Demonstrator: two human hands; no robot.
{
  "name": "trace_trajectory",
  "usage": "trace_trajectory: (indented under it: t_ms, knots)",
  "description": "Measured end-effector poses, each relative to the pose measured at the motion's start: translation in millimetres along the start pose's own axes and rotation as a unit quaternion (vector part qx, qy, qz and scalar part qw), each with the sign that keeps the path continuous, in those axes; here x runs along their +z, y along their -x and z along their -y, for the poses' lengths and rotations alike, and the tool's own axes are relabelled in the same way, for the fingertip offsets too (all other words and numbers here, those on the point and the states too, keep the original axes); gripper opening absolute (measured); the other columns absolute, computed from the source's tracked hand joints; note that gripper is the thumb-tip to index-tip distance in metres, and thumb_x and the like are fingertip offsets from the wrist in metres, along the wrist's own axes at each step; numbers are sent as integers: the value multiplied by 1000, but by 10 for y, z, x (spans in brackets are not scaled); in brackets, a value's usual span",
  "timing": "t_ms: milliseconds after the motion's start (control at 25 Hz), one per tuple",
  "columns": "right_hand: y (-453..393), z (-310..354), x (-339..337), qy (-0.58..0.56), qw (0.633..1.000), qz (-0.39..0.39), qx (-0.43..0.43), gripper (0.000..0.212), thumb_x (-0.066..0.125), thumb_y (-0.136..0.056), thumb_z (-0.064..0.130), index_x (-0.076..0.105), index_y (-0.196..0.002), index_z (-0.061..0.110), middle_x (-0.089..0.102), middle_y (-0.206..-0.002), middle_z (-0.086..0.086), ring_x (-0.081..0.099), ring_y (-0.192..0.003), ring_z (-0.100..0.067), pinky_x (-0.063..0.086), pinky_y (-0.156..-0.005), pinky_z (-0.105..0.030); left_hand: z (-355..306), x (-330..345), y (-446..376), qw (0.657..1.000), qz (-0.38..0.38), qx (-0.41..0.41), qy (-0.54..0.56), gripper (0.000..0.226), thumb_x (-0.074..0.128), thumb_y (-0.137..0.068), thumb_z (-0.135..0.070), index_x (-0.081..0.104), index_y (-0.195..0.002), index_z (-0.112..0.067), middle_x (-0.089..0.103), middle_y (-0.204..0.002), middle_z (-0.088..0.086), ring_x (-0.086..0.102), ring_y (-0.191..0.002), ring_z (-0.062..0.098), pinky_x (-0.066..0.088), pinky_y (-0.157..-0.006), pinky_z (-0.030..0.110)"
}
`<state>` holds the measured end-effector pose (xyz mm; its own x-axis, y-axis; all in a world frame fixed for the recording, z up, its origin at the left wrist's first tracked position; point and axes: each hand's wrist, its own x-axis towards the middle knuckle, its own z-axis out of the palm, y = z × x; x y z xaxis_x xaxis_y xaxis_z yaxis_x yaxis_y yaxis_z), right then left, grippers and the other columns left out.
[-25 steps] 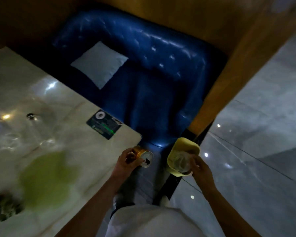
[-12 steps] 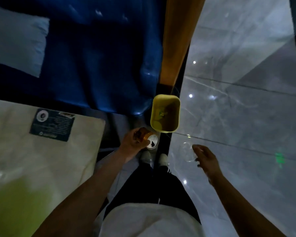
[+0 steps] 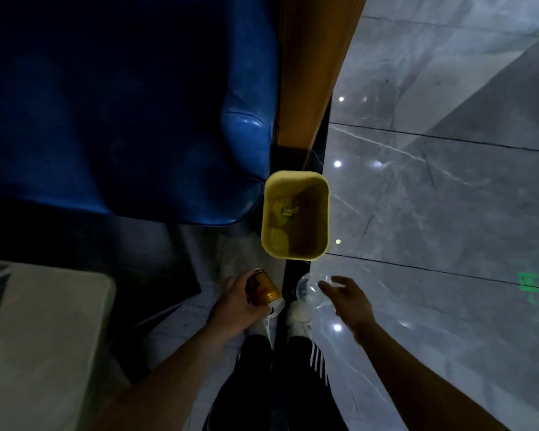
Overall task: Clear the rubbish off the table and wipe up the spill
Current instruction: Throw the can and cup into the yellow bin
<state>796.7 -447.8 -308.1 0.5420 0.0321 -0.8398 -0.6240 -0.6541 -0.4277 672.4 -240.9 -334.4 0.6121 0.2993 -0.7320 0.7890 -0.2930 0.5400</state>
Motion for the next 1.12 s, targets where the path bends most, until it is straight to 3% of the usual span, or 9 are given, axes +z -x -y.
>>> trace_trajectory:
  t_ms: [200, 400, 520, 600, 760, 840, 1000, 1120]
  knots:
    - [-1035, 245, 215, 47, 993, -73, -85, 61, 74, -76, 47, 53, -127, 21, 63, -124, -10, 58, -97, -20, 46, -79, -31, -7, 118, -1044, 991, -35, 90, -93, 92, 82, -62, -47, 35, -140, -32, 37, -142, 3, 47, -126, 21, 43, -103, 33]
    - [-1729, 253, 419, 218, 947, -116, -203, 62, 73, -77, 43, 46, -129, 25, 53, -130, -9, 57, -110, -29, 50, -84, -43, -110, 286, -1790, 959, -40, 176, -217, 91, 77, -65, -48, 28, -141, -32, 32, -146, 0, 48, -125, 25, 44, -97, 43]
    - [-1963, 130, 492, 325, 913, -99, -226, 66, 71, -78, 46, 41, -133, 26, 48, -135, -9, 56, -112, -30, 53, -83, -46, -120, 387, -2071, 901, -55, 213, -373, 94, 74, -69, -52, 21, -144, -29, 32, -151, 2, 51, -127, 28, 31, -111, 57]
    - [-2046, 74, 496, 368, 896, -87, -234, 70, 71, -78, 47, 39, -136, 25, 47, -138, -9, 55, -115, -31, 54, -84, -49, -155, 434, -2177, 885, -51, 222, -406, 94, 73, -71, -52, 19, -145, -29, 28, -154, 2, 51, -128, 27, 21, -114, 62]
    - [-2018, 59, 469, 377, 896, -44, -230, 74, 71, -79, 45, 35, -141, 27, 41, -144, -8, 51, -121, -32, 53, -89, -51, -175, 445, -2147, 890, -46, 204, -405, 95, 74, -71, -52, 17, -145, -30, 23, -157, 1, 44, -135, 28, 13, -115, 66]
    - [-1913, 59, 418, 389, 895, -21, -218, 65, 67, -83, 42, 38, -139, 26, 43, -142, -9, 51, -120, -32, 53, -90, -50, -193, 421, -2002, 896, -38, 188, -400, 93, 71, -73, -53, 16, -145, -29, 22, -158, 2, 40, -137, 29, 13, -115, 65]
    - [-1565, 144, 257, 472, 862, 55, -177, 45, 60, -88, 37, 48, -130, 23, 55, -130, -11, 55, -115, -29, 51, -93, -46, -233, 332, -1580, 917, -15, 154, -369, 82, 65, -77, -53, 26, -144, -26, 30, -153, 1, 37, -136, 28, 30, -111, 57]
    - [-1116, 294, 79, 507, 841, 84, -171, 42, 57, -90, 37, 49, -128, 23, 59, -128, -10, 56, -114, -27, 50, -94, -42, -353, 187, -1121, 950, -6, 105, -292, 68, 65, -78, -51, 43, -136, -27, 42, -144, 1, 48, -127, 24, 42, -103, 44]
